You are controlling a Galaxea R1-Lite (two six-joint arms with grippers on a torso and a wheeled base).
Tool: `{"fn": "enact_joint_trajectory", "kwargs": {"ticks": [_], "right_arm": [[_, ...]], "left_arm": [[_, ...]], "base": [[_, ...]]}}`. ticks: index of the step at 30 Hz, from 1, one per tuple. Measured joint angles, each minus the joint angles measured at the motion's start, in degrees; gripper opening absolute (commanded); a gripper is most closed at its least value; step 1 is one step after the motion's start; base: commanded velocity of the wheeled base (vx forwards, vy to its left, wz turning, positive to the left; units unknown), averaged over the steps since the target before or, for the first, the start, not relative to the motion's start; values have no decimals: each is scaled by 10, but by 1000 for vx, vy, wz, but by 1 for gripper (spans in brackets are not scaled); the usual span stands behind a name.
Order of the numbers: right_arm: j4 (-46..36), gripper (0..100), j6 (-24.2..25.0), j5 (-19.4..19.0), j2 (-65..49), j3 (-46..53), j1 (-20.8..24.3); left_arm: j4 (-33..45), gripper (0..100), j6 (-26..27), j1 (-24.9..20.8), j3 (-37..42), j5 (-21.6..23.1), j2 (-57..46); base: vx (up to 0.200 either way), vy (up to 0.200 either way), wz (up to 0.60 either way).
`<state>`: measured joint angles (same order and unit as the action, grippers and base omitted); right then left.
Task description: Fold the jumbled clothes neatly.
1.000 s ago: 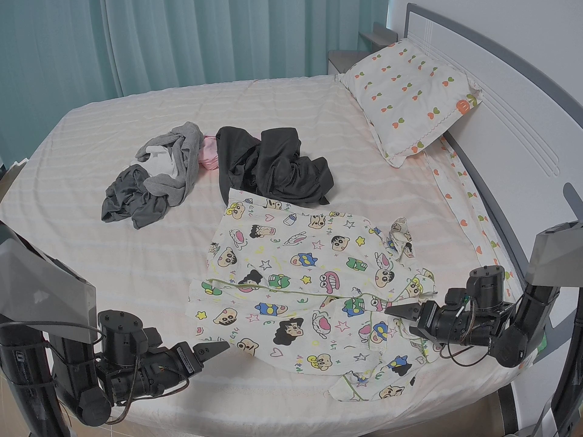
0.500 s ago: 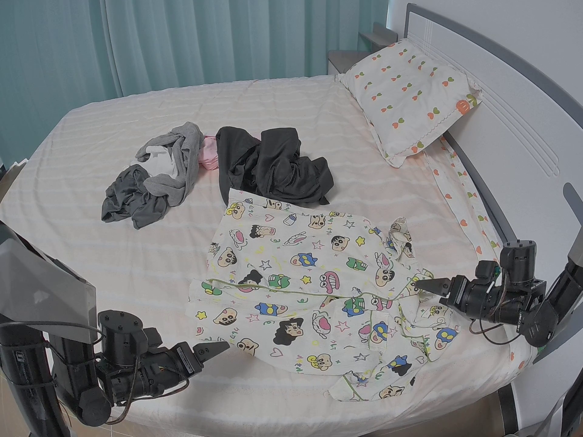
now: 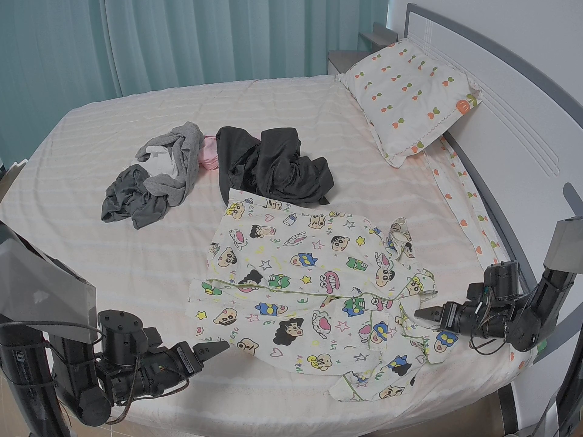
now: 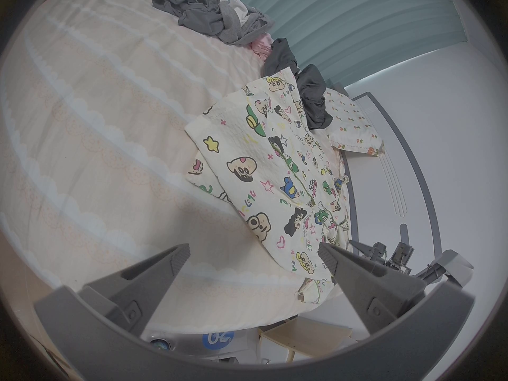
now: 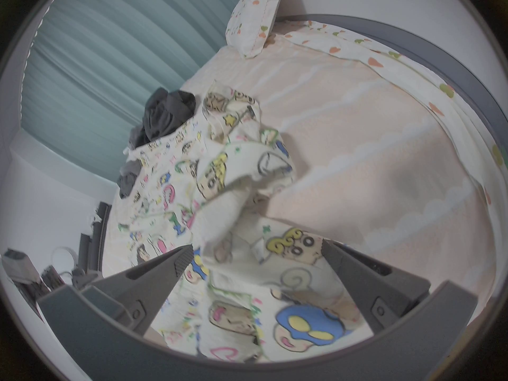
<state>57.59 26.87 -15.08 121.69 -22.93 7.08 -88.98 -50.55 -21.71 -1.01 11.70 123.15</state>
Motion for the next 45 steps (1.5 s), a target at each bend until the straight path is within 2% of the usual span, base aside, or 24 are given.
{"fn": "enact_joint_trajectory", "kwargs": {"ticks": [5,10,21,26,34,39,40,45], "right_arm": [[3,100,-39,1,4,38,-6],[28,100,-37,1,-16,58,-12],[29,100,-36,-15,-15,11,-76],[8,100,-40,-79,26,-34,-94],[-101,100,-71,-182,56,-96,-115],[-113,100,-87,-216,69,-108,-129],[-112,0,-88,-219,71,-108,-131],[-115,0,-89,-232,78,-105,-130]], "left_arm": [[0,100,0,0,0,0,0],[0,100,0,0,0,0,0],[0,100,0,0,0,0,-1],[0,100,0,0,0,0,-1],[0,100,0,0,0,0,-1],[0,100,0,-1,0,0,-1],[0,100,0,-1,0,0,-1],[0,100,0,-1,0,0,-1]], "base": [[0,0,0],[0,0,0],[0,0,0],[0,0,0],[0,0,0],[0,0,0],[0,0,0],[0,0,0]]}}
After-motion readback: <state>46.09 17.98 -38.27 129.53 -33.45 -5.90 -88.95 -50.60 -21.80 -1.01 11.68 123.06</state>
